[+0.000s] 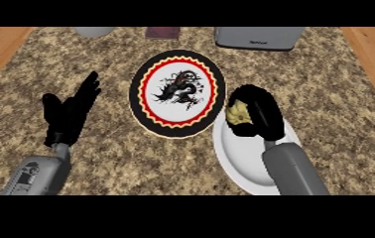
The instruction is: Pick the squash from the plate and place it in the plate
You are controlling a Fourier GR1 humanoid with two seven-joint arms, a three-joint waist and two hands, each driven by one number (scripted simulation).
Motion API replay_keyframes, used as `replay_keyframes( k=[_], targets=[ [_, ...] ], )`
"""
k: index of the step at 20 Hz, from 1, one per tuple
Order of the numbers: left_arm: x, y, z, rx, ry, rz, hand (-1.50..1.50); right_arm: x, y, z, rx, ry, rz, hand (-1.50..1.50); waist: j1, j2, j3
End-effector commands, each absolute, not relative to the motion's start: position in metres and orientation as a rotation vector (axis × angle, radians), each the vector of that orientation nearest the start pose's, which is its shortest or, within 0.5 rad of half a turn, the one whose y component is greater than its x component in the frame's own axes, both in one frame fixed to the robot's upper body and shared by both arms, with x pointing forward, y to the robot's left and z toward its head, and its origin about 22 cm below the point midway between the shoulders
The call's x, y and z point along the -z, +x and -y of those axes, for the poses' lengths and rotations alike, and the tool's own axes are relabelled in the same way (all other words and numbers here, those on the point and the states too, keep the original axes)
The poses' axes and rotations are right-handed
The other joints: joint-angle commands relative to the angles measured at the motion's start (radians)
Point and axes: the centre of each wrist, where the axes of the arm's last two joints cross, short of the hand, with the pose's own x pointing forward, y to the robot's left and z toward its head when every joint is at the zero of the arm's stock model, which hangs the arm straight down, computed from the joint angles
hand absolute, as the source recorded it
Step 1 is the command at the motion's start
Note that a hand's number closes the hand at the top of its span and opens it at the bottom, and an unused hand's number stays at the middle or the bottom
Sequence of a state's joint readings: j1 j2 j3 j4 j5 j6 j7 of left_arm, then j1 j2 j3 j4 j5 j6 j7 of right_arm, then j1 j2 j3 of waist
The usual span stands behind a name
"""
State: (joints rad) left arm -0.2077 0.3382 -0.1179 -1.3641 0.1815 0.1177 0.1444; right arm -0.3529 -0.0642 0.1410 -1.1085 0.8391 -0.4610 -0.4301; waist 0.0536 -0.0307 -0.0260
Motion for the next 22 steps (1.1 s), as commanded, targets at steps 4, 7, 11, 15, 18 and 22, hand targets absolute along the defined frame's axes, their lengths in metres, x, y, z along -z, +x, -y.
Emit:
replay_keyframes(
  k=[4, 7, 11, 15, 18, 22],
  targets=[
    [-0.022, 0.294, -0.276, 0.143, 0.146, 1.394, 0.00, -0.010, 0.321, 0.117, -0.613, -0.863, 1.879, 1.50, 0.016, 0.009, 0.018],
    [-0.020, 0.293, -0.270, 0.139, 0.116, 1.396, 0.00, -0.028, 0.324, 0.092, -0.529, -0.857, 1.799, 1.50, 0.035, 0.012, 0.020],
    [-0.019, 0.297, -0.262, 0.138, 0.117, 1.409, 0.00, -0.050, 0.326, 0.059, -0.477, -0.958, 1.717, 1.50, 0.007, 0.019, 0.021],
    [-0.025, 0.297, -0.270, 0.120, 0.128, 1.403, 0.00, -0.077, 0.328, 0.024, -0.464, -1.060, 1.636, 1.50, 0.001, 0.025, 0.024],
    [-0.025, 0.289, -0.272, 0.109, 0.138, 1.415, 0.00, -0.087, 0.331, 0.003, -0.505, -1.120, 1.577, 1.50, -0.008, 0.029, 0.025],
    [-0.020, 0.297, -0.283, 0.114, 0.152, 1.415, 0.00, -0.074, 0.345, 0.006, -0.628, -1.109, 1.429, 1.50, -0.018, 0.037, 0.025]
  ],
)
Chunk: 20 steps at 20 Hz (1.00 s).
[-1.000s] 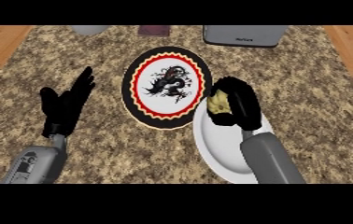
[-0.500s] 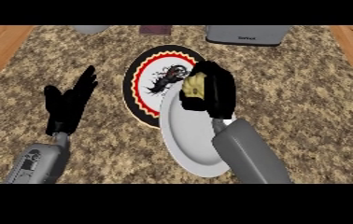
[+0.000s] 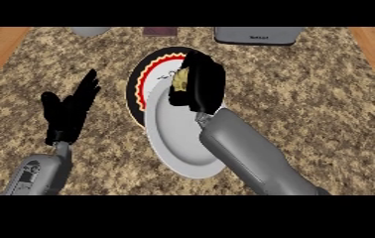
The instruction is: Pick the squash from the plate and place it in the plate
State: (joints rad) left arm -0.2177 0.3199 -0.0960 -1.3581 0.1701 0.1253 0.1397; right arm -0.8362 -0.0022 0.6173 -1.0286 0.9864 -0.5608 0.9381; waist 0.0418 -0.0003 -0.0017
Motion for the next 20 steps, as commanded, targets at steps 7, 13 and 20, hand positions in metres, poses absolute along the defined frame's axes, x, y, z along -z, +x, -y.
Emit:
replay_keyframes(
  k=[7, 13, 20],
  targets=[
    [-0.034, 0.292, -0.282, 0.118, 0.149, 1.415, 0.00, -0.050, 0.345, 0.018, -0.665, -0.834, 1.358, -1.50, -0.003, 0.007, 0.002],
    [-0.021, 0.287, -0.280, 0.089, 0.172, 1.390, 0.00, -0.064, 0.346, 0.014, -0.592, -0.818, 1.650, -1.50, -0.023, 0.002, 0.002],
    [-0.021, 0.294, -0.283, 0.095, 0.161, 1.417, 0.00, -0.118, 0.328, 0.002, -0.354, -0.533, 1.953, -1.50, -0.030, 0.004, 0.002]
  ],
)
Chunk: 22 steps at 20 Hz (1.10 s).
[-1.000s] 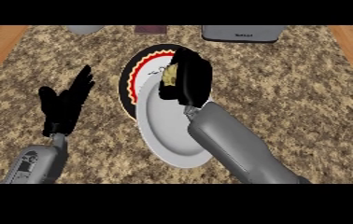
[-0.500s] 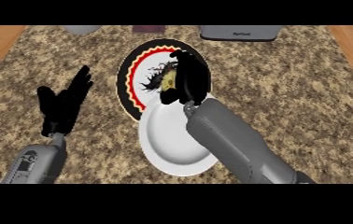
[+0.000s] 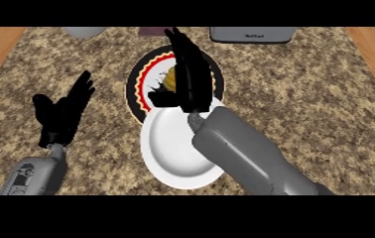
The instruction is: Pick the squash from the plate and place it in the plate
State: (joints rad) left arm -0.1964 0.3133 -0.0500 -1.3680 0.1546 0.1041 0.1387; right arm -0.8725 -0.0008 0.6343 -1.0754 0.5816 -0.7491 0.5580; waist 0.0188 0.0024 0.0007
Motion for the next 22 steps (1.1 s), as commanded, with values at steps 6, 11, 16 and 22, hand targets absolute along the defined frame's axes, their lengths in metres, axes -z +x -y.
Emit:
replay_keyframes(
  k=[6, 11, 16, 22],
  targets=[
    [-0.027, 0.289, -0.281, 0.107, 0.168, 1.407, 0.00, -0.134, 0.308, 0.011, -0.174, -0.275, 1.747, -1.50, -0.007, -0.002, 0.001],
    [-0.037, 0.287, -0.306, 0.101, 0.169, 1.398, 0.00, -0.116, 0.304, 0.035, -0.155, -0.162, 1.748, -1.50, -0.014, -0.002, 0.000],
    [-0.035, 0.293, -0.288, 0.088, 0.149, 1.400, 0.00, -0.081, 0.317, 0.054, -0.168, -0.205, 1.808, -1.50, -0.014, -0.001, 0.000],
    [-0.012, 0.265, -0.310, 0.085, 0.175, 1.407, 0.00, -0.077, 0.320, 0.081, -0.165, -0.217, 1.786, -1.50, -0.013, -0.002, -0.001]
  ],
)
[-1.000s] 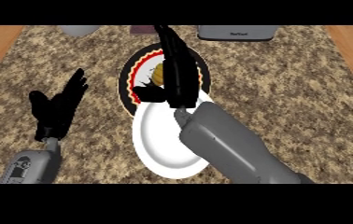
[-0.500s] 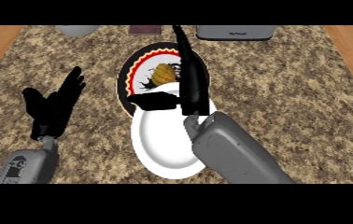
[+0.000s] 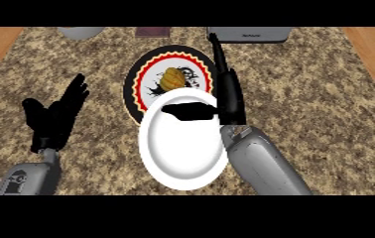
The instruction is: Pick the squash from the plate and place it in the plate
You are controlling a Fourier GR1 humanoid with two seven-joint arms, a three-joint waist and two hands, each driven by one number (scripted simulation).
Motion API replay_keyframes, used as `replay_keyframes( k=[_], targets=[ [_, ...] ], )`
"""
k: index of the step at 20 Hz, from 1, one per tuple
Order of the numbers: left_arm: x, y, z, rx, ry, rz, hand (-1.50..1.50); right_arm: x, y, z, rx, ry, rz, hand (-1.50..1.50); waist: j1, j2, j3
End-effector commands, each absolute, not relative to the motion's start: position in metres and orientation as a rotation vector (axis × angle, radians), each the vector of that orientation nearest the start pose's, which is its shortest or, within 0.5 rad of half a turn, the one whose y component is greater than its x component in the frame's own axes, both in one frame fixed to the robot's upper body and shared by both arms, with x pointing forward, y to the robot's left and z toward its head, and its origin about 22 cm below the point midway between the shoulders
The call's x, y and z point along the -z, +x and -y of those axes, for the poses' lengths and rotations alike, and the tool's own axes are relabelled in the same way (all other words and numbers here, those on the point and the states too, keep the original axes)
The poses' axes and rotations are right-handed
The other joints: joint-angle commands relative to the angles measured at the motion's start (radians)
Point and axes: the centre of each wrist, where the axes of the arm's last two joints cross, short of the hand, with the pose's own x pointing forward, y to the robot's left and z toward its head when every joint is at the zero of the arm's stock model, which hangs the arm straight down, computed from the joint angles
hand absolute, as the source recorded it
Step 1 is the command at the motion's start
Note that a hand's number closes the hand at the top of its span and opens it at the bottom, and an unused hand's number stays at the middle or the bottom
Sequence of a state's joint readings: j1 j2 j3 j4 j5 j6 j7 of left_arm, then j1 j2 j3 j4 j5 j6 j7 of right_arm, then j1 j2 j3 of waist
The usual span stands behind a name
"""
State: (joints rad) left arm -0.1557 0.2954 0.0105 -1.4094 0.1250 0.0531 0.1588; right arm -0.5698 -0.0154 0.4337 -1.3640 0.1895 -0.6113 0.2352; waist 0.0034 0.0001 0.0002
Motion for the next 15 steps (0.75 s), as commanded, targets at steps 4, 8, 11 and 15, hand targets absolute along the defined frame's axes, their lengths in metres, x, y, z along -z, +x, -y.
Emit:
replay_keyframes(
  k=[4, 8, 11, 15],
  targets=[
    [-0.027, 0.273, -0.302, 0.077, 0.174, 1.385, 0.00, -0.078, 0.299, 0.114, -0.195, -0.248, 1.791, -1.50, -0.004, -0.002, 0.000],
    [-0.017, 0.282, -0.288, 0.095, 0.182, 1.407, 0.00, -0.085, 0.296, 0.128, -0.191, -0.268, 1.747, -1.50, -0.005, -0.001, 0.000],
    [-0.022, 0.268, -0.283, 0.087, 0.161, 1.402, 0.00, -0.073, 0.300, 0.134, -0.227, -0.312, 1.741, -1.50, -0.002, -0.001, 0.000],
    [-0.015, 0.277, -0.296, 0.070, 0.164, 1.418, 0.00, -0.069, 0.303, 0.160, -0.216, -0.310, 1.718, -1.50, -0.003, 0.000, 0.000]
  ],
)
